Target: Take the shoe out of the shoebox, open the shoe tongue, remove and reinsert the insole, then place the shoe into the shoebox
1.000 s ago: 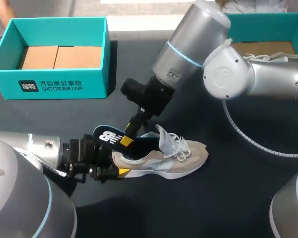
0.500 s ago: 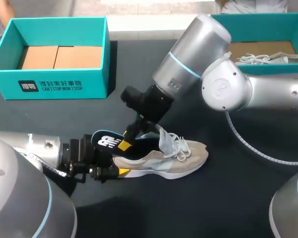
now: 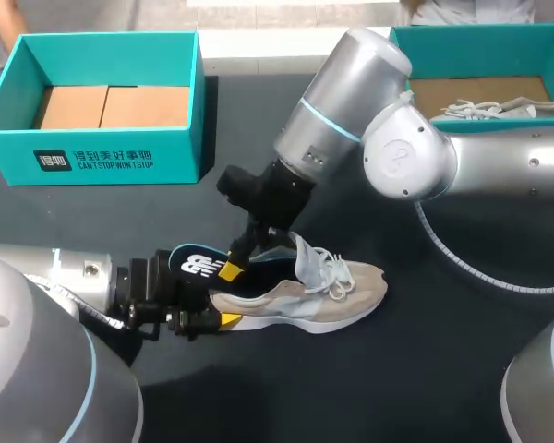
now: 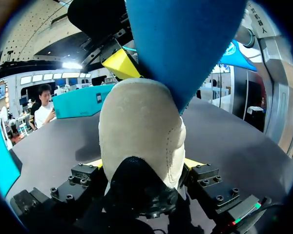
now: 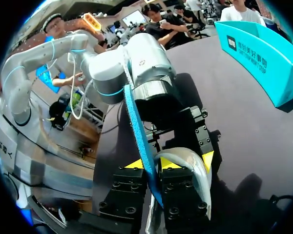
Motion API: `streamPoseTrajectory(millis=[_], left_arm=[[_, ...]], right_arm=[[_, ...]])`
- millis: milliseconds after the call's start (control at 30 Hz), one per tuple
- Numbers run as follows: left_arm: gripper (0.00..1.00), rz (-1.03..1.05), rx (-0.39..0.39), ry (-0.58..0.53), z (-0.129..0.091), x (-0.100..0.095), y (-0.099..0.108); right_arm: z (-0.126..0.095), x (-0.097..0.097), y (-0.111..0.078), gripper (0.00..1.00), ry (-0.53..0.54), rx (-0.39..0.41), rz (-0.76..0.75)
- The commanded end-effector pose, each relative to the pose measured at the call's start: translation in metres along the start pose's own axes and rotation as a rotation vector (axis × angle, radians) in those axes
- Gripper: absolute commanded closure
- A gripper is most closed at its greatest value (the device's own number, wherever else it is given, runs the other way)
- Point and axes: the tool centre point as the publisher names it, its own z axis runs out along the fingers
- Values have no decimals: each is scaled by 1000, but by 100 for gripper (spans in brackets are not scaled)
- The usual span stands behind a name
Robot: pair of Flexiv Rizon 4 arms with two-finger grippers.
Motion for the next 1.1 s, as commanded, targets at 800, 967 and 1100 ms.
streamPoseTrajectory(millis=[800, 967, 1100], left_arm=[[100, 1, -1, -2, 1, 1, 2], [100, 1, -1, -2, 1, 1, 2], [100, 1, -1, -2, 1, 1, 2]], right_arm=[[-75, 0, 89, 100, -262, -406, 229], [-75, 0, 89, 100, -262, -406, 229], [-100, 2, 106, 100, -235, -534, 231]])
